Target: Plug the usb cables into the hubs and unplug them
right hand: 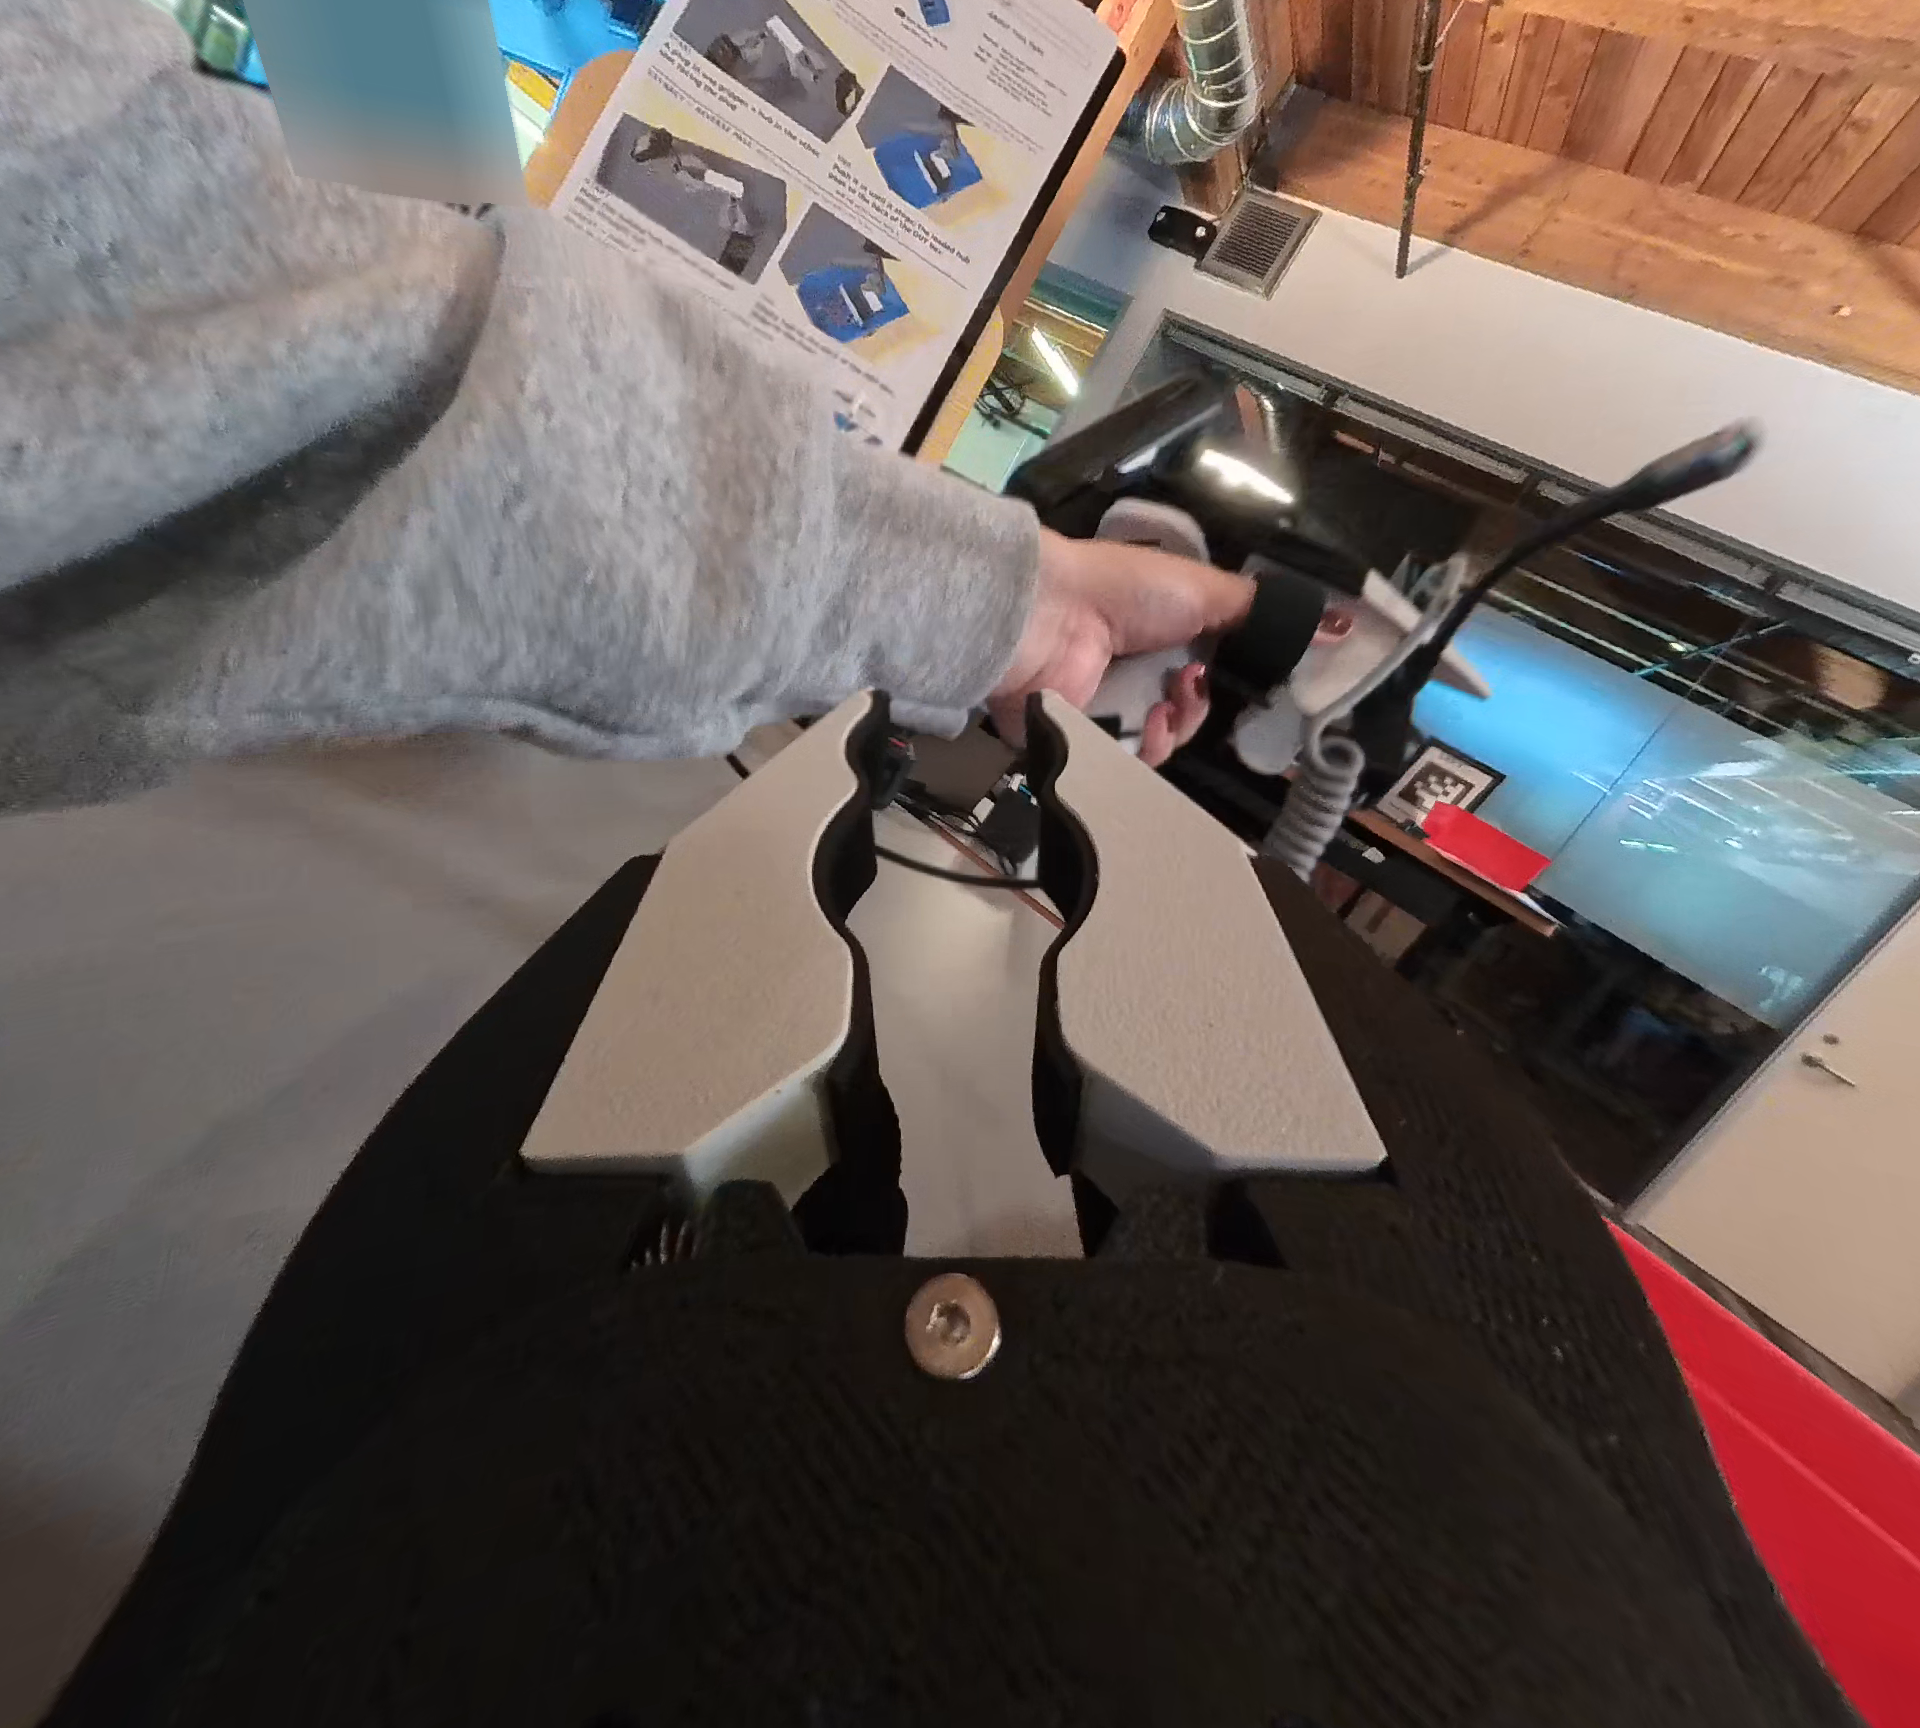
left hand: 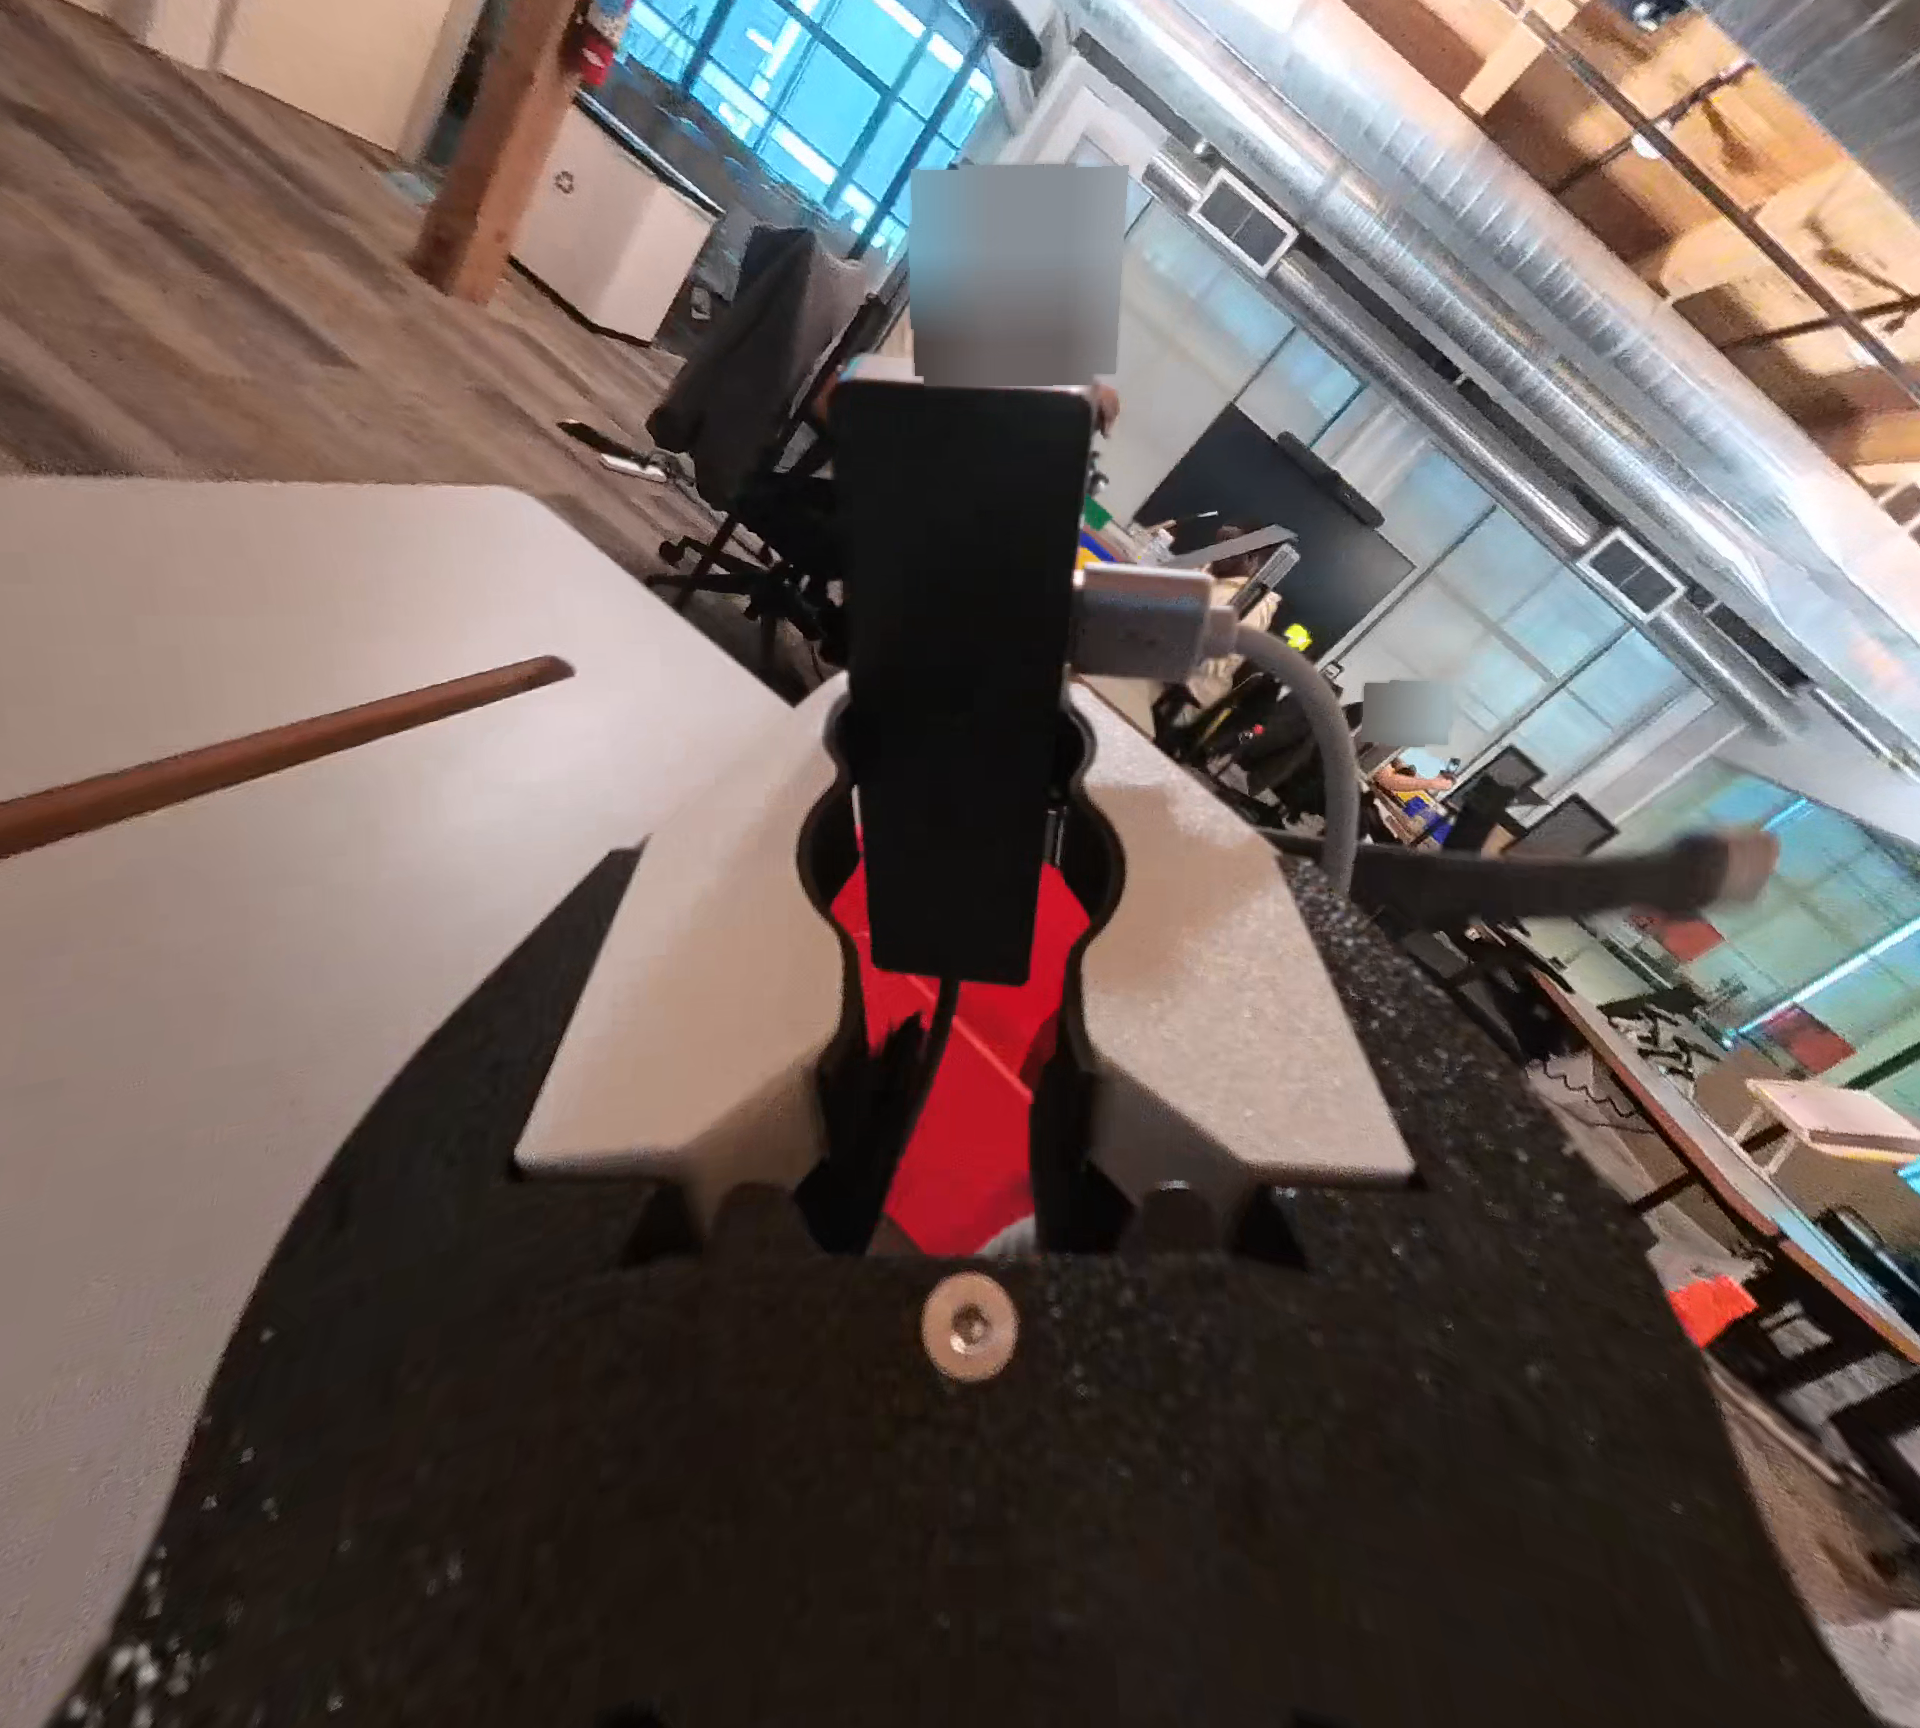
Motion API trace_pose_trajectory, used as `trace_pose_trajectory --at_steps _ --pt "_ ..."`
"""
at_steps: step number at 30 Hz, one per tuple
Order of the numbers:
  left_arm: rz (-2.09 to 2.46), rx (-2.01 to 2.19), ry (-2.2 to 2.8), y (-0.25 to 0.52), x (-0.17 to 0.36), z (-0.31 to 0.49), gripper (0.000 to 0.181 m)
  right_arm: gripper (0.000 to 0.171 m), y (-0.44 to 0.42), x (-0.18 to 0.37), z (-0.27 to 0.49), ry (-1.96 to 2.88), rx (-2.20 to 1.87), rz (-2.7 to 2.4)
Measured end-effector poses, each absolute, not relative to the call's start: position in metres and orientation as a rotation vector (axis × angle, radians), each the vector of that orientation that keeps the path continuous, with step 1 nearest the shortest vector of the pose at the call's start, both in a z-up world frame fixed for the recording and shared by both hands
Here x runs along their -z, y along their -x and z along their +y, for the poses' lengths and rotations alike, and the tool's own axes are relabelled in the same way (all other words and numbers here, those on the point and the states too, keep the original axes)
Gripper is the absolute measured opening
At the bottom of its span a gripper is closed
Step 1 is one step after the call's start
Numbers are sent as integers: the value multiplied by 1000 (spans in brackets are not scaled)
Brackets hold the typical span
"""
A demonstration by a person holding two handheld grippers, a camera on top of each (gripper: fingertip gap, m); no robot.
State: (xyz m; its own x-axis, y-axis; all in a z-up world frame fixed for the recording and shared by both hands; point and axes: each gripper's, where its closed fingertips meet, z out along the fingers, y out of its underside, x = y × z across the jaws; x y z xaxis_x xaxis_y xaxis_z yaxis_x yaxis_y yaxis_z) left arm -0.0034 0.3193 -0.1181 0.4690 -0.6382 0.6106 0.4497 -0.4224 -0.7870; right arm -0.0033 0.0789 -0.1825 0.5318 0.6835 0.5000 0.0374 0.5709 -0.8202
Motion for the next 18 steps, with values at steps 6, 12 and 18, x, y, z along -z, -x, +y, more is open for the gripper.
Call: trace_pose_trajectory --at_steps 6,12,18 --pt "339 752 1821 28 191 308 33 24 5 186 81 912 -451 -958" --pt "654 21 1771 69 226 261 34 25 2 189 92 983 -447 -914" --pt "940 -708 1460 89 231 228 35 30 -7 191 118 1116 -513 -819"
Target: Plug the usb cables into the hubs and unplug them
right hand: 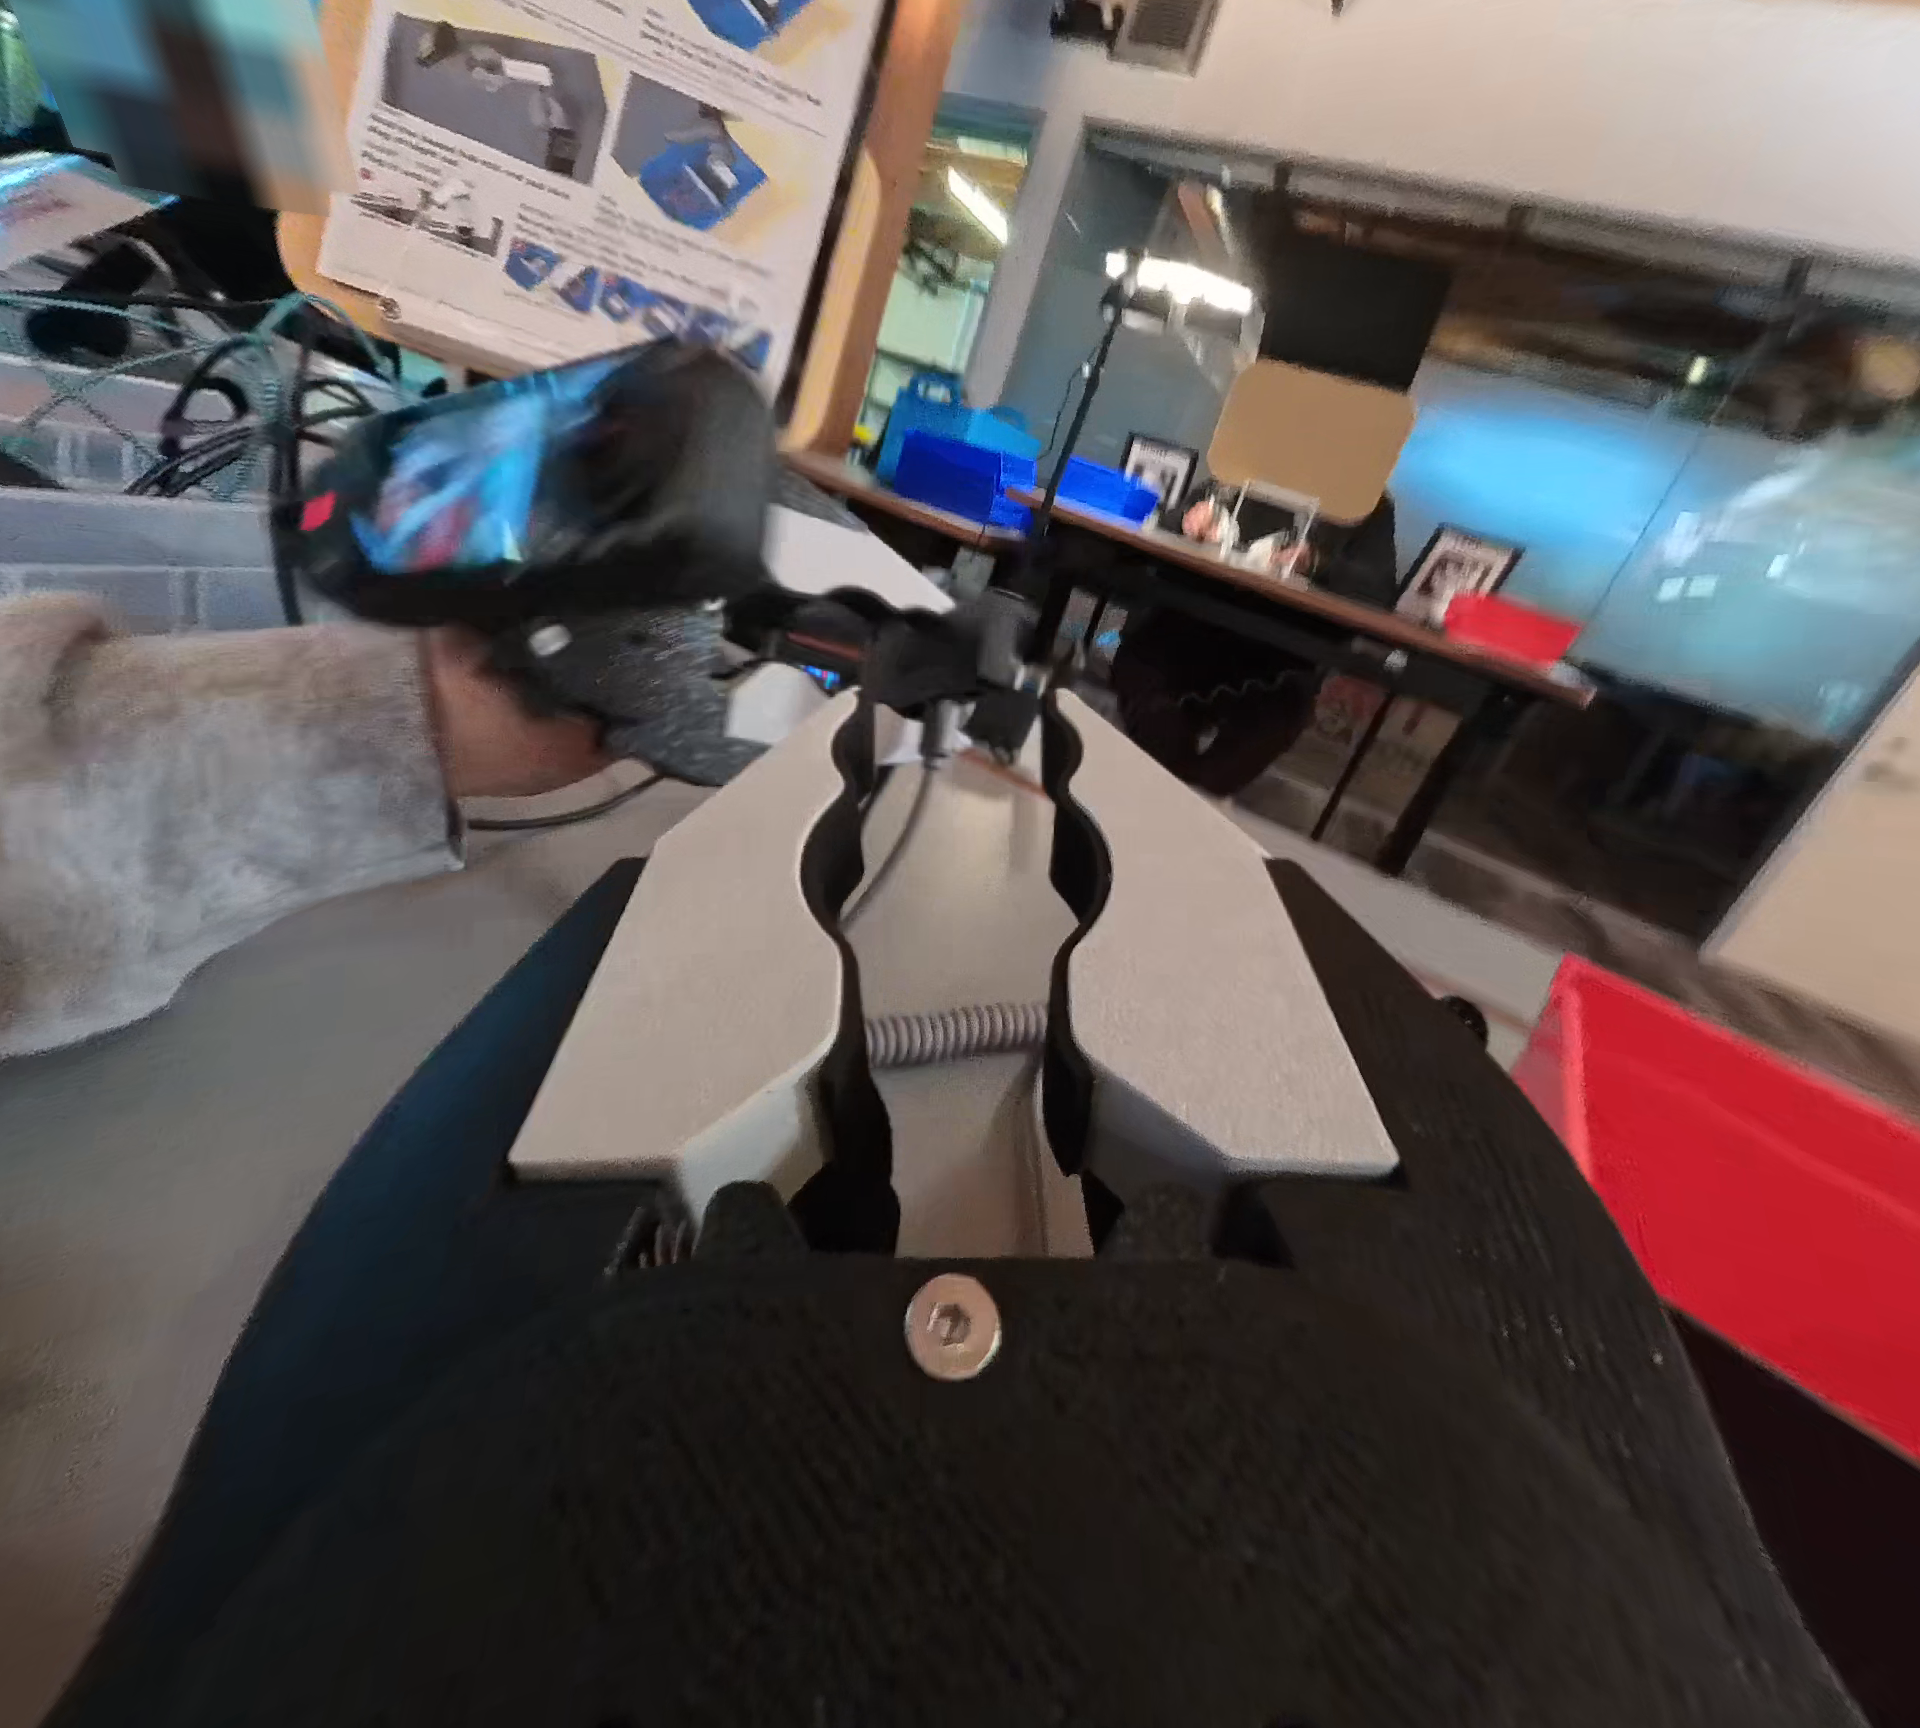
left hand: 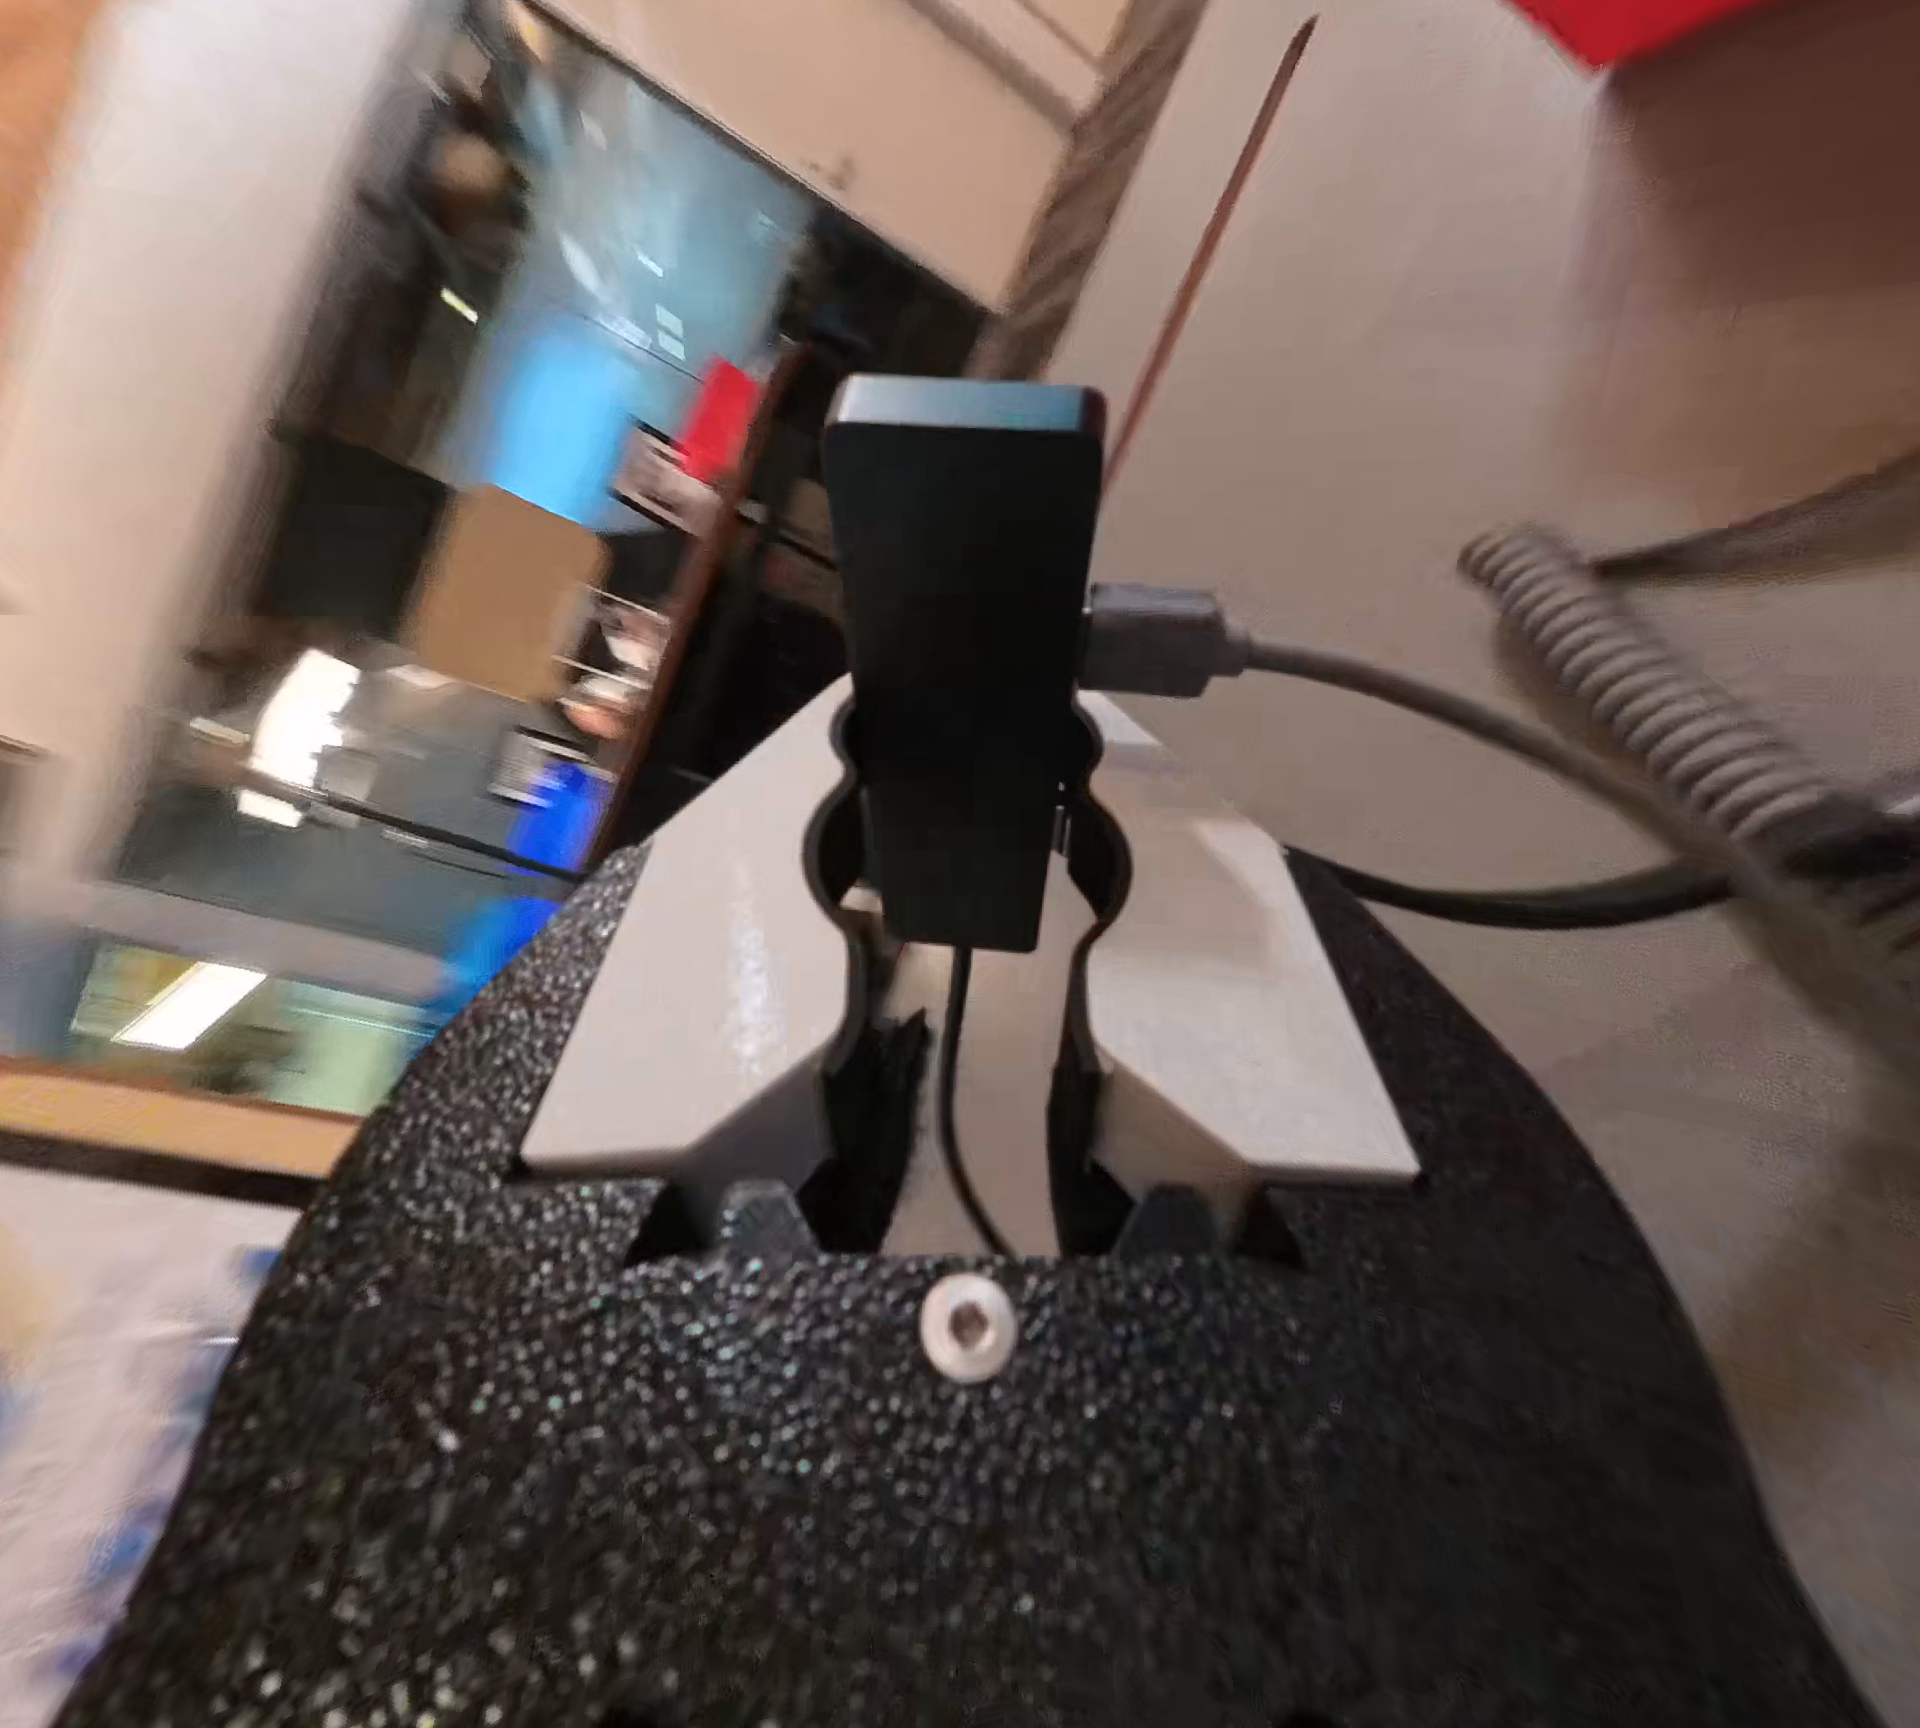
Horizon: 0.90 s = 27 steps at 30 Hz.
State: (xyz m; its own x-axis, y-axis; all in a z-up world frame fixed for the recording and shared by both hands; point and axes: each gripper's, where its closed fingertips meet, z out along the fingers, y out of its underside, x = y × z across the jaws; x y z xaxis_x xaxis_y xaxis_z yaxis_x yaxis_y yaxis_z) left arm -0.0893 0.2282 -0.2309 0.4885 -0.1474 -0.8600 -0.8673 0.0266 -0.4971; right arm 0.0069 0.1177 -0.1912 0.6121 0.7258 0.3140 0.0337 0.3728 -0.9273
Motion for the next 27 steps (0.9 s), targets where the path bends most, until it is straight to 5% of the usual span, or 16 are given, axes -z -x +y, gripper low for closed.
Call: trace_pose_trajectory --at_steps 3,11,17,23,27 --pt "1023 -942 1227 85 222 214 36 43 -1 197 146 1322 -611 -788" --pt "1136 -1055 1063 79 222 198 33 46 54 216 150 1600 -874 -1222" --pt "1115 -1068 1011 75 220 193 34 9 66 242 160 1655 -697 -1338" --pt "813 -915 1330 119 223 214 113 8 8 203 228 1597 -471 -792" --pt "637 -997 1525 164 234 227 125 8 -39 167 239 1439 -308 -576"
